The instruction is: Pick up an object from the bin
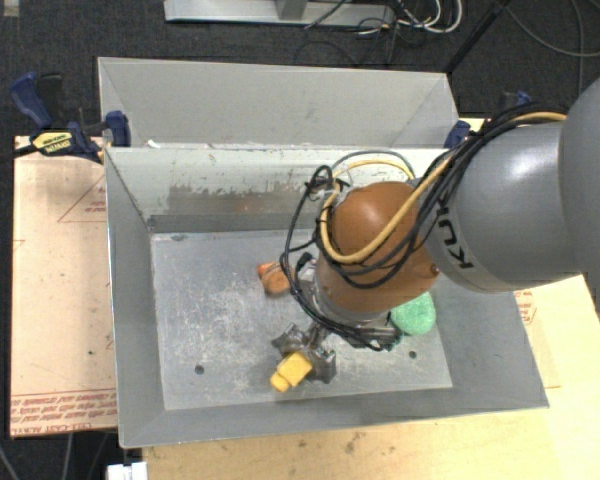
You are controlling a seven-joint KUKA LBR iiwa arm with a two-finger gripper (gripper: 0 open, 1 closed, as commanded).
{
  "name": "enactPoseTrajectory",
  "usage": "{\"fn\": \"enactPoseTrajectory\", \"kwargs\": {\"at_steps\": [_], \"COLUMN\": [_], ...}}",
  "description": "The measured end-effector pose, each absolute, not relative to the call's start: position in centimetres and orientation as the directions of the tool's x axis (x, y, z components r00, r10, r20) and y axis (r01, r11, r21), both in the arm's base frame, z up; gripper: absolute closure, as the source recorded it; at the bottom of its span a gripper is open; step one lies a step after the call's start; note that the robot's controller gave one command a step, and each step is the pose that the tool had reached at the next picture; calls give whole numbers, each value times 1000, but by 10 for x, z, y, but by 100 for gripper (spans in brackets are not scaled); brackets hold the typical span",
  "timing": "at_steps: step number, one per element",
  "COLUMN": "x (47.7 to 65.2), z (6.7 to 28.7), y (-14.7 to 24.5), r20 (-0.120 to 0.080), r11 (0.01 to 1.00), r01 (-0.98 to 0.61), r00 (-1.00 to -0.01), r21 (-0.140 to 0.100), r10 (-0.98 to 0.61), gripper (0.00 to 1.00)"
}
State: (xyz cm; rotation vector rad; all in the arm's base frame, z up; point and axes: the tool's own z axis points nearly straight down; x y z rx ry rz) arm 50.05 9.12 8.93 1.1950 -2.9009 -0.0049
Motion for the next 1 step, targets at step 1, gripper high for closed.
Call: {"fn": "enactPoseTrajectory", "kwargs": {"at_steps": [1], "x": [500], "z": [106], "y": [91], "r20": [4], "r11": [710], "r01": [-704], "r00": [-710], "r21": [6], "r10": [-704], "gripper": [100]}}
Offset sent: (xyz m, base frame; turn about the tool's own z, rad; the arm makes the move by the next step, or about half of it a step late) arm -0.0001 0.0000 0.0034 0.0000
